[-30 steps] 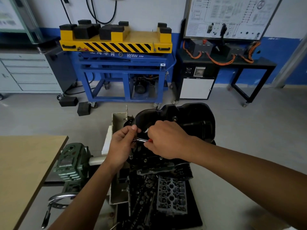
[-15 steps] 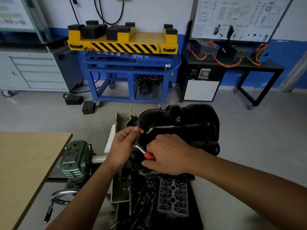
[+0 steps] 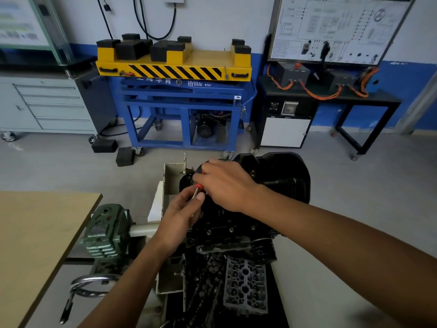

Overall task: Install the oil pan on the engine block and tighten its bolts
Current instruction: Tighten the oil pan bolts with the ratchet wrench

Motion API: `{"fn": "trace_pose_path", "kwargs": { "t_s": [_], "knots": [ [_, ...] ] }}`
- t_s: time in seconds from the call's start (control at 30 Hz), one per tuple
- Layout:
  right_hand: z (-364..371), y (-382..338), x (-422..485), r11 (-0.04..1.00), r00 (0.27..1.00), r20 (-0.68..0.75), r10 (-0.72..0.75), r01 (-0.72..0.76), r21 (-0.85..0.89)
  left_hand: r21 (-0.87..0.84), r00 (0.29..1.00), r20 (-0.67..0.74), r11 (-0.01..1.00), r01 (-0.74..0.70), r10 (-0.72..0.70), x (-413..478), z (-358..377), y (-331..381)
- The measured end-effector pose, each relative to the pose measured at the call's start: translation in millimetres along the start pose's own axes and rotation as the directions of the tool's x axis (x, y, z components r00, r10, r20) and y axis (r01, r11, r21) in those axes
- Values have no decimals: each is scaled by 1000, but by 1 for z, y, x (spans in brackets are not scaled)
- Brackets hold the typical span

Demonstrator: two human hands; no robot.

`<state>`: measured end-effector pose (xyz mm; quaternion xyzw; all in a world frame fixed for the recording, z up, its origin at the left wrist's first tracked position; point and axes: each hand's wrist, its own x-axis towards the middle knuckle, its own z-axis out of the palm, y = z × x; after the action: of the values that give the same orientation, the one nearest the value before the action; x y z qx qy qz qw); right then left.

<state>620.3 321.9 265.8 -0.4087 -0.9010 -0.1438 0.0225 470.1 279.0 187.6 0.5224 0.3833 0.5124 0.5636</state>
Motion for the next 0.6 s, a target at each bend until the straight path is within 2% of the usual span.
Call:
{"fn": "trace_pose_path", "kwargs": {
  "t_s": [0.13, 0.27, 0.37, 0.5, 0.6],
  "knots": [
    [11, 7, -7, 1000, 994, -110, 1, 2, 26, 21, 997, -78, 999, -25, 26, 0, 5, 4],
    [16, 19, -20, 997, 996, -84, -18, 24, 74, 16, 979, -201, 999, 28, -24, 7, 12, 4],
    [22, 13, -27, 986, 993, -85, 86, -73, 148, -24, 964, -258, 998, 58, -63, 13, 16, 4],
    [39, -5, -44, 956, 932, -231, 281, -249, 157, -9, 959, -271, 997, 83, -82, 19, 14, 6],
    [40, -16, -50, 936, 902, -257, 346, -313, 161, 14, 953, -289, 995, 96, -88, 19, 12, 4]
  ]
}}
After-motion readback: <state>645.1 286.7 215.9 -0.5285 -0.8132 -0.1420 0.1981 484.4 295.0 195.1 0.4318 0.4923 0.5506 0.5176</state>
